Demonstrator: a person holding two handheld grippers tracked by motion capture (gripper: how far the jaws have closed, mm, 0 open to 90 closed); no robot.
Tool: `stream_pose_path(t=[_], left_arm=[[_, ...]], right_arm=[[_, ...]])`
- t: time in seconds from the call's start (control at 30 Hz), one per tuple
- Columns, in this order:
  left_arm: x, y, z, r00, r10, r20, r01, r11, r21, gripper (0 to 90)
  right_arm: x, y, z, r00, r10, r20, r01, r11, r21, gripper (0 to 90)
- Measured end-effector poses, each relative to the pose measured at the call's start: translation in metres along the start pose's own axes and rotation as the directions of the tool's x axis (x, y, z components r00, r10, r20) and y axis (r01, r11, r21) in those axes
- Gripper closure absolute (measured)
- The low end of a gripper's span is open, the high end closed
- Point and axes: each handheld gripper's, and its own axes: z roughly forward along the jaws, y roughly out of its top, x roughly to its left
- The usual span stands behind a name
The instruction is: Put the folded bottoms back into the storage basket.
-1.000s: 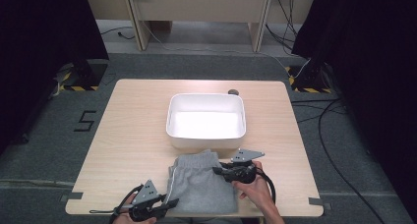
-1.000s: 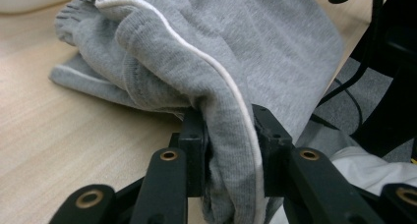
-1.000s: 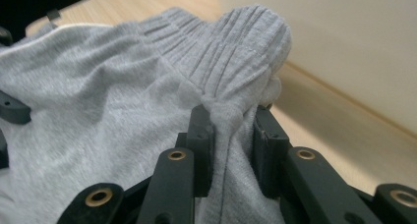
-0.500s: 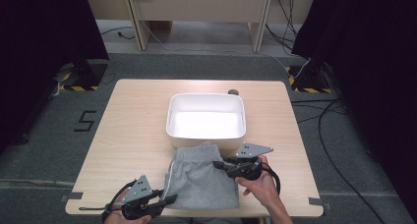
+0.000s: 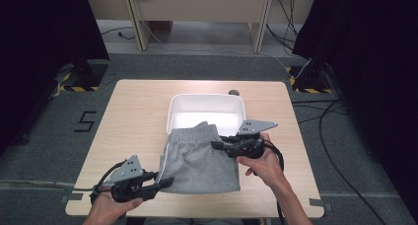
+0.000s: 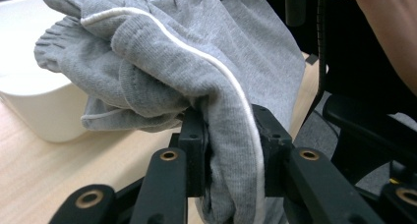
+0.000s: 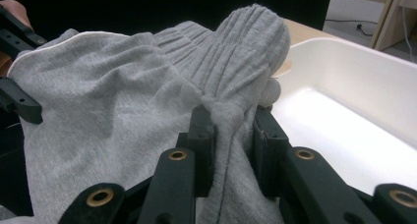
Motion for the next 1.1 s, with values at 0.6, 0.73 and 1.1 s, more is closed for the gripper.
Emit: stream_pose_path(t=[0.6,0.73,1.1], left_arm=[[0.037,0.050,0.006,0.9995,-0.018,-0.028,0.017,0.9997,-0.016,69.7],[0.047,0.056,0.015,0.9987,-0.024,-0.045,0.024,0.9997,-0.009,69.8],[0.070,0.070,0.037,0.9952,-0.041,-0.088,0.039,0.9990,-0.022,69.7]], right_arm=[[-0.039,0.062,0.009,1.0000,-0.004,0.002,0.004,0.999,0.037,74.7],[-0.054,0.065,0.012,0.9997,0.024,0.003,-0.024,0.999,0.043,74.7],[-0.084,0.078,0.019,0.9997,0.020,0.011,-0.021,0.999,0.049,74.7]])
